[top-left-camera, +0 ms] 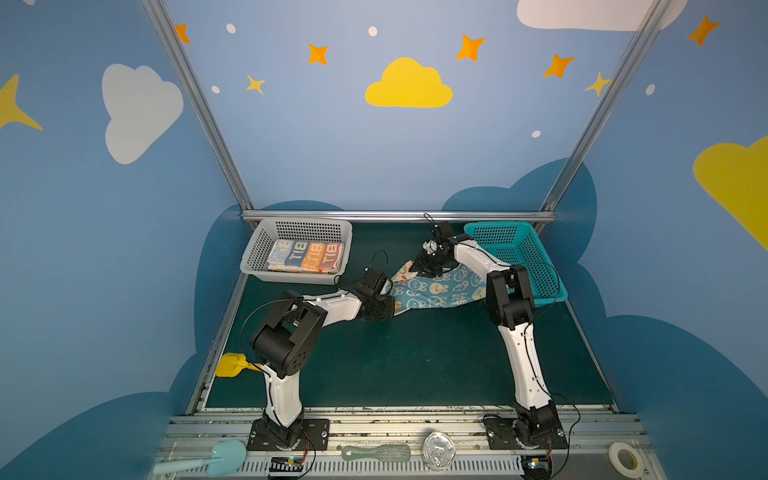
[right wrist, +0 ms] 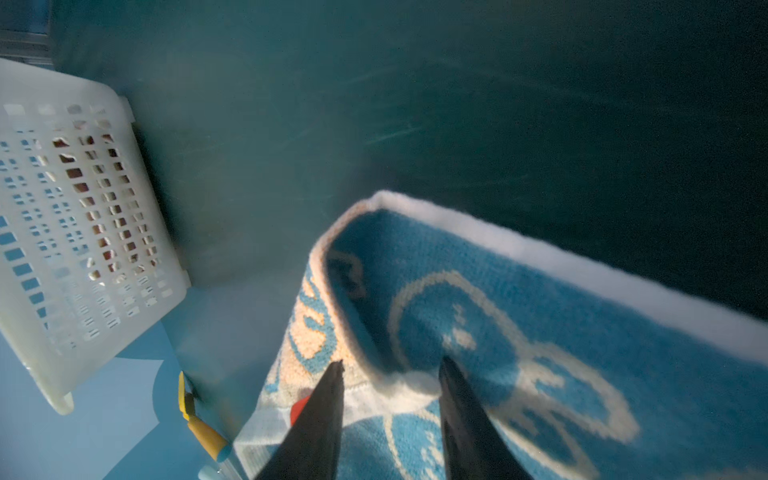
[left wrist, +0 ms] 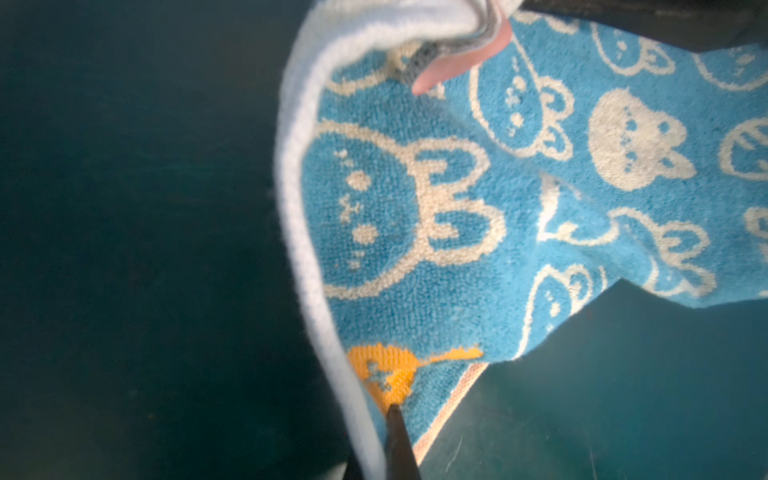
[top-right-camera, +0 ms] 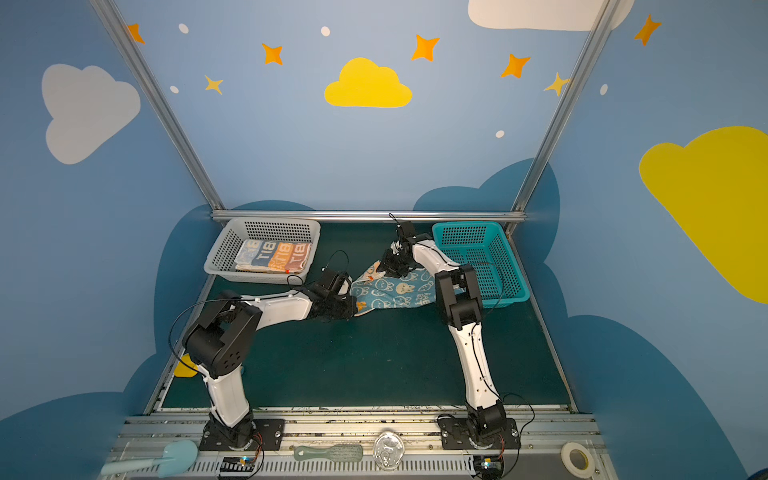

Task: Fold and stack the towels
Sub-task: 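Hold the rabbit-print towel corners with both grippers and stretch it across the table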

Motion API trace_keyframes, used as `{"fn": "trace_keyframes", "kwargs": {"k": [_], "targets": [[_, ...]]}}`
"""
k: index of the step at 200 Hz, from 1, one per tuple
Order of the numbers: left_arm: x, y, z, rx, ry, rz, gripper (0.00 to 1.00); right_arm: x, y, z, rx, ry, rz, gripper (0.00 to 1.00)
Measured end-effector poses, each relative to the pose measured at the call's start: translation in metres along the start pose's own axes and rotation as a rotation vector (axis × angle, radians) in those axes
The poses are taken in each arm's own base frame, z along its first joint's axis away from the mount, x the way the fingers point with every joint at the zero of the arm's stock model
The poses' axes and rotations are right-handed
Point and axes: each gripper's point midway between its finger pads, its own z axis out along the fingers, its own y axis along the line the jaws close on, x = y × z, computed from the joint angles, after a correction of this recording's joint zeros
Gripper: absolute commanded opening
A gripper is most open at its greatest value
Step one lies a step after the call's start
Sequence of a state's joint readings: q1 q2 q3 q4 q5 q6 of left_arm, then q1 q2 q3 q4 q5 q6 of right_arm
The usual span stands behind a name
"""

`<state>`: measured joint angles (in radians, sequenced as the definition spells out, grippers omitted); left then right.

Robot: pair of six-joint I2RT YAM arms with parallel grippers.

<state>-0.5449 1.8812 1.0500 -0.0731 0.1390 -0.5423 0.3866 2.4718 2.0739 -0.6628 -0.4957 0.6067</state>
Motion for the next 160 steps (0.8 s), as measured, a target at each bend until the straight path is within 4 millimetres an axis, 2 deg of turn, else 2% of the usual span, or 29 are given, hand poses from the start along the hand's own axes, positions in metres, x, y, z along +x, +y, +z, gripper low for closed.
{"fn": "trace_keyframes", "kwargs": {"k": [18,84,127,146,160], "targets": [[0.0,0.0,0.0,0.001,0.0,0.0,0.03,-0.002,0.001,0.001,-0.007,-0.006,0.003,0.36],[0.001,-0.001,0.0,0.008,0.005,0.0,0.03,-0.007,-0.001,0.009,-0.01,-0.008,0.009,0.0],[0.003,-0.001,-0.002,0.006,0.015,0.016,0.03,-0.005,-0.003,0.007,0.004,-0.002,-0.003,0.0],[0.001,0.003,-0.012,-0.018,0.013,0.039,0.03,-0.002,-0.004,0.001,0.031,0.004,-0.008,0.0],[-0.008,0.006,-0.026,-0.05,-0.003,0.064,0.03,0.0,0.0,-0.013,0.047,-0.002,-0.016,0.0]]}}
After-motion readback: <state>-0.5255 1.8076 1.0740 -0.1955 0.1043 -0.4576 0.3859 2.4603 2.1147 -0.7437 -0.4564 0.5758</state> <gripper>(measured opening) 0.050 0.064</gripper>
